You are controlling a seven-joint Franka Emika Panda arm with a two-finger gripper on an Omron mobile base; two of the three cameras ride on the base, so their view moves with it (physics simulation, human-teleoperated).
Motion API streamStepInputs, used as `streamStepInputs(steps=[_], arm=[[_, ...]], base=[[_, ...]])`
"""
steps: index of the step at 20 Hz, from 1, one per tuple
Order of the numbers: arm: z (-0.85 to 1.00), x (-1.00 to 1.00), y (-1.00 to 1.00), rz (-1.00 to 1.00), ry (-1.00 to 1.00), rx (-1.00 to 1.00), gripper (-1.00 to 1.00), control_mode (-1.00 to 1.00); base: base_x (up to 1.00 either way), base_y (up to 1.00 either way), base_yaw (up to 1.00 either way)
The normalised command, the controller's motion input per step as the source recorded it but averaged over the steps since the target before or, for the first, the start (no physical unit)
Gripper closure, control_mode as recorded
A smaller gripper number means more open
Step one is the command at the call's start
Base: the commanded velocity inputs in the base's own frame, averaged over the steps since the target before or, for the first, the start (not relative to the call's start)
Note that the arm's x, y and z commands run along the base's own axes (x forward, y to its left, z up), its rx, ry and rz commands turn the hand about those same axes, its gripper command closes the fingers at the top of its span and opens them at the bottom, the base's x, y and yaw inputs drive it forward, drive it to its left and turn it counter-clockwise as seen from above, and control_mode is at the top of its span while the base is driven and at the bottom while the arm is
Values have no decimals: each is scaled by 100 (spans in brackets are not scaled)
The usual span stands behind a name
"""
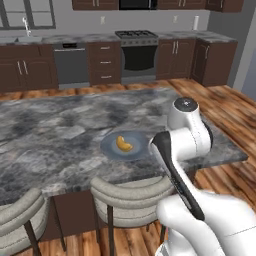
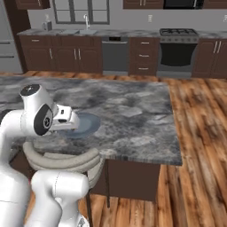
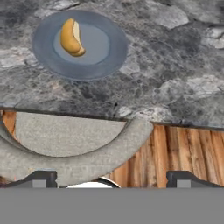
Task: Move the hot dog bun to the plate on the dining table and place the condiment next to that plate. Then navigate to the fridge and take the sausage and place it on the plate as well.
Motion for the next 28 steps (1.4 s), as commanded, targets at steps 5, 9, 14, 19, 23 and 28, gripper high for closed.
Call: streamStepInputs(steps=[5, 9, 14, 19, 23, 28], arm=[[0, 0, 0, 0, 0, 0, -100, 100], [0, 0, 0, 0, 0, 0, -100, 100], [0, 0, 0, 0, 0, 0, -100, 100], [0, 0, 0, 0, 0, 0, -100, 100], [0, 0, 0, 0, 0, 0, -100, 100], [0, 0, 0, 0, 0, 0, -100, 100]], base=[[-69, -86, -27], [0, -100, -53], [12, -100, -57], [53, -100, -40], [100, -83, -25], [100, -57, -13]])
